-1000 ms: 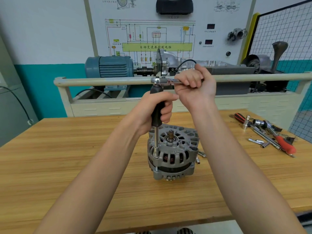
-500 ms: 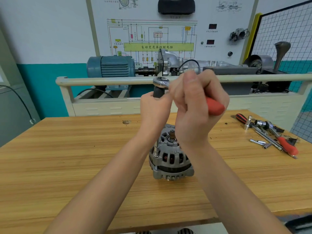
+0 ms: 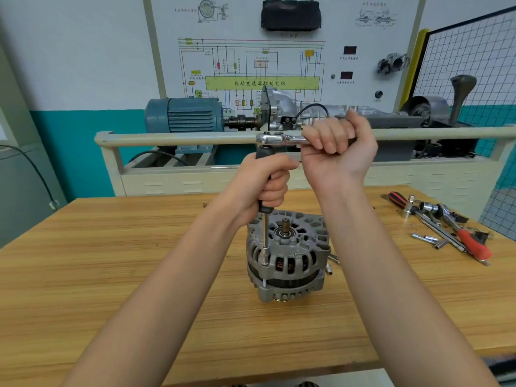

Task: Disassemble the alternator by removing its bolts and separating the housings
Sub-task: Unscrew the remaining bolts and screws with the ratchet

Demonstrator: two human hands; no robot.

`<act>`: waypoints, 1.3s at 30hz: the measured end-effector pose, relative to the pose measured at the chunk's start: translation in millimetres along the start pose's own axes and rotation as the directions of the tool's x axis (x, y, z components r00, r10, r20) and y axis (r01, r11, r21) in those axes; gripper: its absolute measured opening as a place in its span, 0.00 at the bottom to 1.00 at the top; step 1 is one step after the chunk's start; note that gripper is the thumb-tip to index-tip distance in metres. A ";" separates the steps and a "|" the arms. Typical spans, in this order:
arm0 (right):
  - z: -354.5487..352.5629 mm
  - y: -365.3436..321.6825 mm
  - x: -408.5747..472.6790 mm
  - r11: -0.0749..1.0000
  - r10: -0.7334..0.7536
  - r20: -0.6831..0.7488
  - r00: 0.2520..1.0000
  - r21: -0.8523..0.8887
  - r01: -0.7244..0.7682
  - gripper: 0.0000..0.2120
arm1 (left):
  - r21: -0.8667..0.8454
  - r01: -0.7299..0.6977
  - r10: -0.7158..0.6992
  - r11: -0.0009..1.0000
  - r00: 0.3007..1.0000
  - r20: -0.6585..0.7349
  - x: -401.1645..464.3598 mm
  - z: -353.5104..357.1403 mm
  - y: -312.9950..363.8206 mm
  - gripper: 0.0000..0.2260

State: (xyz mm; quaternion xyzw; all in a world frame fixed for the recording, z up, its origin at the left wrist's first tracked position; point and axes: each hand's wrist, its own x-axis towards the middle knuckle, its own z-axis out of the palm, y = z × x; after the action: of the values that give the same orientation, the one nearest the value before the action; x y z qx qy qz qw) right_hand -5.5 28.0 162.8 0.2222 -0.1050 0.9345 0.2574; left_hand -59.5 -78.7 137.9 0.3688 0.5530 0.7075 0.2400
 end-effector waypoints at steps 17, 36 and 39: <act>12.5 4.7 -15.7 0.913 -0.119 0.279 0.953 -0.346 0.216 0.24 | 0.016 -0.061 0.062 0.998 0.987 -0.147 -0.6 2.2 -3.4 0.16; 10.4 -0.1 -35.4 0.867 -0.272 0.365 0.891 -0.309 0.391 0.23 | 0.126 -0.051 0.082 0.991 0.964 -0.252 4.2 26.5 -5.4 0.20; 9.3 9.2 -40.0 0.805 -0.329 0.458 0.826 -0.321 0.499 0.21 | 0.203 -0.049 0.110 0.978 0.947 -0.302 2.9 21.5 -5.9 0.18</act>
State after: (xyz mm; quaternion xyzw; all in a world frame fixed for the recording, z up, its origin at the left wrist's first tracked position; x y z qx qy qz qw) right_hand 23.8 0.0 151.5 0.3549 -0.3030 0.7456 0.4757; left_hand -44.8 -61.9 135.5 0.2961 0.6346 0.7089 0.0841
